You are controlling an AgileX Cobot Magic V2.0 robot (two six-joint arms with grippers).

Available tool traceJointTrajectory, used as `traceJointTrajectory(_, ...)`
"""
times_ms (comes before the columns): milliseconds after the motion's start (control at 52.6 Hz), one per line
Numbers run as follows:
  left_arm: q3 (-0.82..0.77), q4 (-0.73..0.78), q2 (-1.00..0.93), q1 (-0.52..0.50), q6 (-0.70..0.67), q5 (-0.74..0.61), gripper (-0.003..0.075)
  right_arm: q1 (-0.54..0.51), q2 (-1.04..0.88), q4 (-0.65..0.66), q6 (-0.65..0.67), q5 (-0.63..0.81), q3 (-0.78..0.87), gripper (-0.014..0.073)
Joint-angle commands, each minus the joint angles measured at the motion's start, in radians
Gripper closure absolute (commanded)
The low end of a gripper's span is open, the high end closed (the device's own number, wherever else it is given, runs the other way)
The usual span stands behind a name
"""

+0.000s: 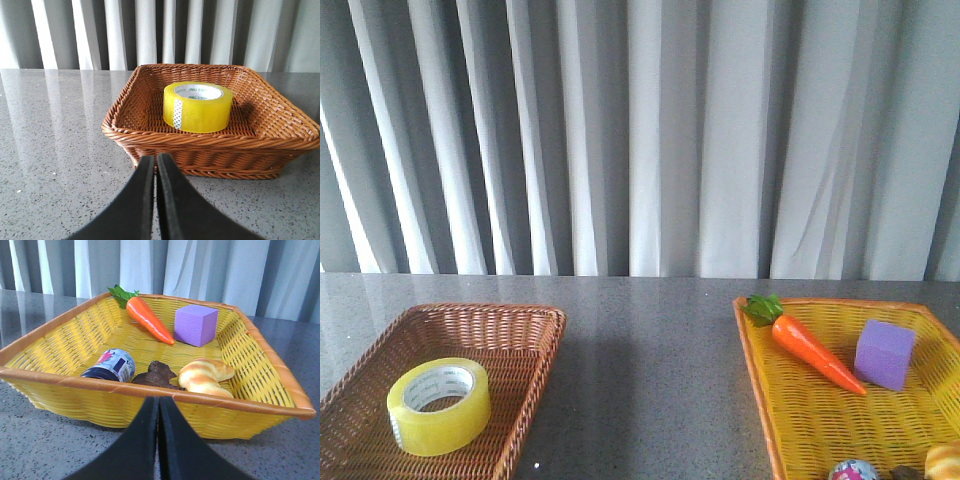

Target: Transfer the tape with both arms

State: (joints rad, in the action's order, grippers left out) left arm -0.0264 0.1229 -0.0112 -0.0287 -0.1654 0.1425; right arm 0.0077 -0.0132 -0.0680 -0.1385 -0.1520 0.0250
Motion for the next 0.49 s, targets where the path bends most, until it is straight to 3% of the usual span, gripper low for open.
traceJointTrajectory(0,0.023,-0.003,-0.016,0.001,-0.007,-0.074,0.0726,-0.008,-0.013,0.076,0.064,0.083,0.009,0.0601)
traceJointTrajectory(133,0.023,-0.003,-0.016,0.001,-0.007,-0.074,0.0726,-0.008,-0.013,0.141,0.138,0.083,0.009,0.0601)
traceJointTrajectory(475,0.023,-0.003,-0.016,0.001,-0.007,-0.074,0.0726,-0.008,-0.013,0.140,0.138,0.083,0.009,0.0601)
